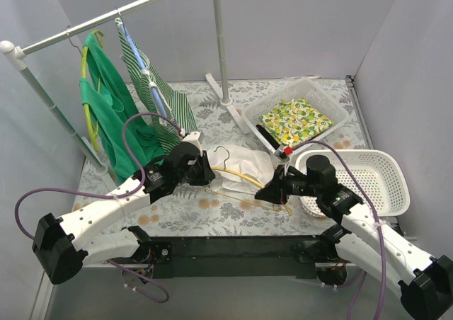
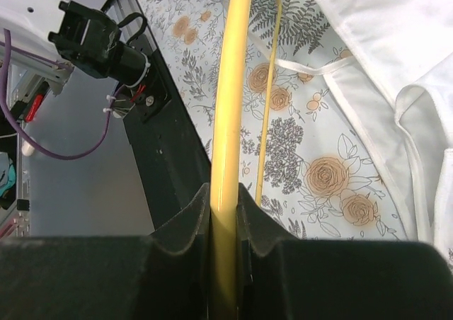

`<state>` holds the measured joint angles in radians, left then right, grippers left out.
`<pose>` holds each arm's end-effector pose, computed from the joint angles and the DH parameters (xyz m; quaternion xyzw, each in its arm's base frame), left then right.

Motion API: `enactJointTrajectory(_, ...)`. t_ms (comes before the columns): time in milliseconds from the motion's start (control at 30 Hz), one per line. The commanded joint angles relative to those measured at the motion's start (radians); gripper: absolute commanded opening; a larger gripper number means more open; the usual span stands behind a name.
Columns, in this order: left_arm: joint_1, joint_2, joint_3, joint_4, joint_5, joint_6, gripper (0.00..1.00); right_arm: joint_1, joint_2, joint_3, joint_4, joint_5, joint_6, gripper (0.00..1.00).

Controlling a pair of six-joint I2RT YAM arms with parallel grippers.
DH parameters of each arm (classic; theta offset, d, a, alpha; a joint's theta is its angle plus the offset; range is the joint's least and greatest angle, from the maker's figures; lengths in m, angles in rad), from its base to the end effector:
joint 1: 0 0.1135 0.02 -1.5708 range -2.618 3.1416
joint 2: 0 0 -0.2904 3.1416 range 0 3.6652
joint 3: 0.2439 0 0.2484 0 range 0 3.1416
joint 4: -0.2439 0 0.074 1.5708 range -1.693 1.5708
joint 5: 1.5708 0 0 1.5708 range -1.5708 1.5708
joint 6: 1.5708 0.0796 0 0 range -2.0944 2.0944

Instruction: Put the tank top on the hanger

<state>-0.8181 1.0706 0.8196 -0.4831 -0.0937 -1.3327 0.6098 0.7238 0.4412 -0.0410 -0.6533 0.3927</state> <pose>0.1715 -0.1722 0.2639 -0.2507 0.8779 -0.3367 0.2306 0.1204 0.1432 0.2526 -0.2696 0.7440 0.4942 0.3599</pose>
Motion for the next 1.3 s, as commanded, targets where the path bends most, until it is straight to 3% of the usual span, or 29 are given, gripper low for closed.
enactJointTrajectory(0,-0.003,-0.011,0.036,0.008,0.014,0.032,0.18,0.013,0.028,-0.021,0.191,0.004,-0.02,0.01)
enactJointTrajectory(100,-0.003,-0.011,0.03,0.0,0.005,0.047,0.28,0.021,0.035,-0.051,0.219,0.017,-0.018,0.01)
enactJointTrajectory(167,-0.003,-0.018,0.021,0.005,0.012,0.062,0.42,0.021,0.032,-0.068,0.236,0.023,-0.014,0.01)
enactJointTrajectory(267,-0.003,-0.047,0.012,0.014,0.047,0.104,0.51,0.024,0.034,-0.082,0.242,0.029,-0.014,0.01)
enactJointTrajectory(400,-0.003,-0.121,-0.017,0.076,0.149,0.168,0.6,0.024,0.04,-0.085,0.24,0.032,-0.02,0.01)
enactJointTrajectory(533,-0.004,-0.153,-0.022,0.156,0.163,0.194,0.67,0.025,0.052,-0.084,0.24,0.03,-0.018,0.01)
enactJointTrajectory(1033,-0.068,0.026,-0.002,0.408,-0.041,0.231,0.67,0.031,0.057,-0.072,0.234,0.041,-0.014,0.01)
enactJointTrajectory(1267,-0.171,0.094,-0.03,0.423,-0.213,0.25,0.5,0.031,0.042,-0.059,0.21,0.073,-0.009,0.01)
